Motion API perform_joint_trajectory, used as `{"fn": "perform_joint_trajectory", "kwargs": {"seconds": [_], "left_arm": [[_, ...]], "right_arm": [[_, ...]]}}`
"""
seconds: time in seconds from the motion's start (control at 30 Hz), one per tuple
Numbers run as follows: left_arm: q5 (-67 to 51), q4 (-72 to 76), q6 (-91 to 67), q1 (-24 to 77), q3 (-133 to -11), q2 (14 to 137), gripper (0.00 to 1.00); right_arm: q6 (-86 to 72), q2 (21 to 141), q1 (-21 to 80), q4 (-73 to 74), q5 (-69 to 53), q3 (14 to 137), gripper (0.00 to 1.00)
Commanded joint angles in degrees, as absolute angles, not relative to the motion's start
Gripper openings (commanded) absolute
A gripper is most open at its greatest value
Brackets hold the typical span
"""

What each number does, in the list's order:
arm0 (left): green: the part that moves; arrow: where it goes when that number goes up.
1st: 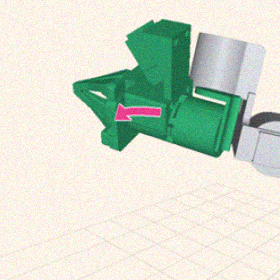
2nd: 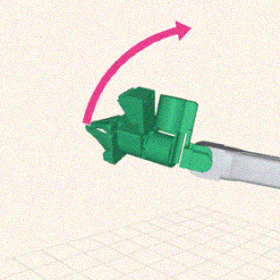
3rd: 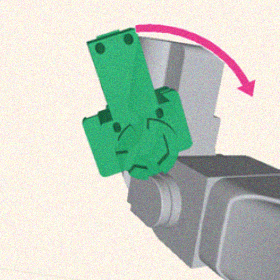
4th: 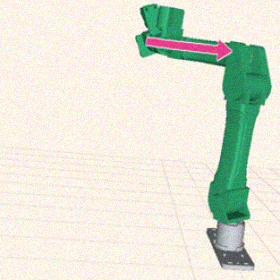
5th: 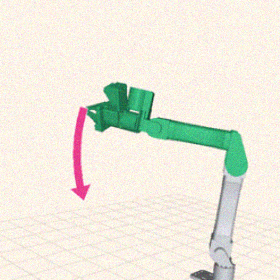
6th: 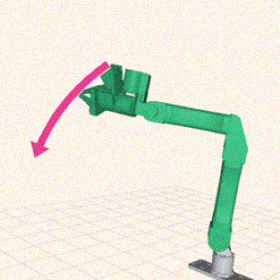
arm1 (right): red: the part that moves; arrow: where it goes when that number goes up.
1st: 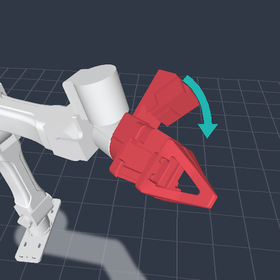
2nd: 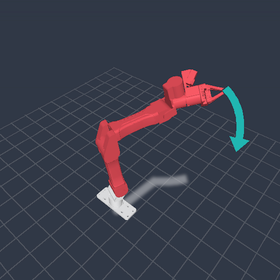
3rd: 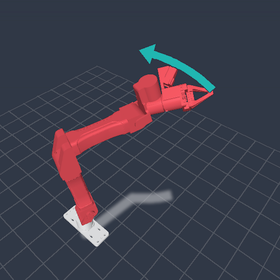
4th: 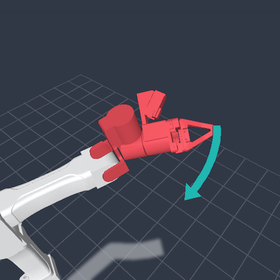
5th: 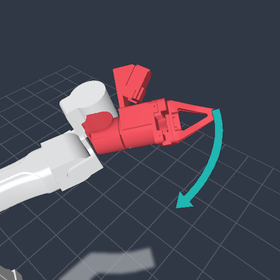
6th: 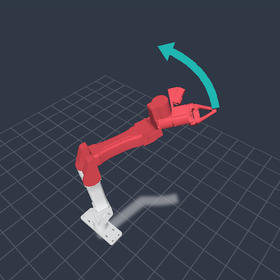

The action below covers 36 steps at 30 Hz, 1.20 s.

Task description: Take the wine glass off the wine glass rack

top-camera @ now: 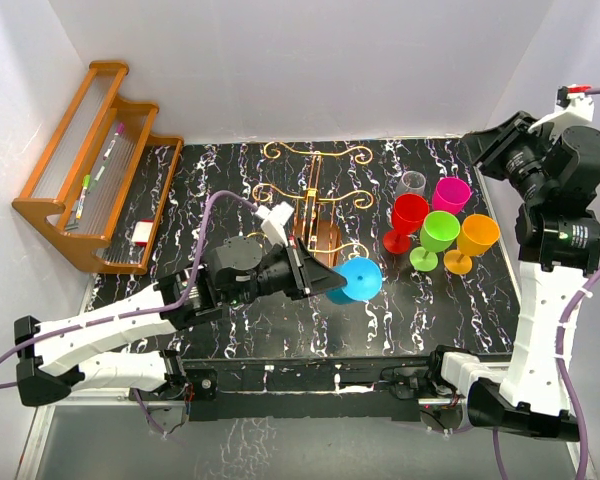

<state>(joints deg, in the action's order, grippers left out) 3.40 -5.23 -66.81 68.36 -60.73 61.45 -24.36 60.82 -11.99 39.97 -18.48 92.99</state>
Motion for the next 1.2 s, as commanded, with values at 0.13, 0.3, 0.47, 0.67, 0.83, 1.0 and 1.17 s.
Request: {"fn": "perform_joint_trajectory", "kwargs": {"seconds": [0.13, 0.3, 0.47, 0.67, 0.83, 1.0, 1.17], "left_arm": [[-19.99, 1.22, -49.81, 68.2, -68.08, 60.26, 0.0], [-27.69, -0.62, -43.8, 68.2, -71.9, 57.92, 0.0], [-36.39, 0.64, -39.34, 68.2, -72.35, 54.16, 0.0], [-41.36, 0.27, -32.87, 68.2, -72.87, 49.26, 0.0], [-41.58, -0.56, -28.67, 68.2, -74.45, 46.44, 0.0], [-40.3, -4.49, -24.17, 68.2, -76.58, 45.0, 0.0], [-38.34, -7.65, -21.43, 68.2, -78.16, 44.35, 0.0]], "right_arm": [[-31.71, 65.03, -11.76, 27.63, -43.18, 96.24, 0.24], [-39.3, 67.65, -11.29, 19.44, -54.6, 96.55, 0.24], [-53.51, 69.03, -8.45, -0.17, -67.07, 90.64, 0.3], [-81.94, 70.25, -3.9, -41.95, -76.73, 80.39, 0.48], [-82.5, 70.33, -0.43, -44.49, -78.13, 79.4, 0.58], [-82.27, 69.47, 4.01, -45.84, -79.25, 78.71, 0.61], [-82.0, 67.36, 6.81, -46.49, -79.43, 77.79, 0.62]]}}
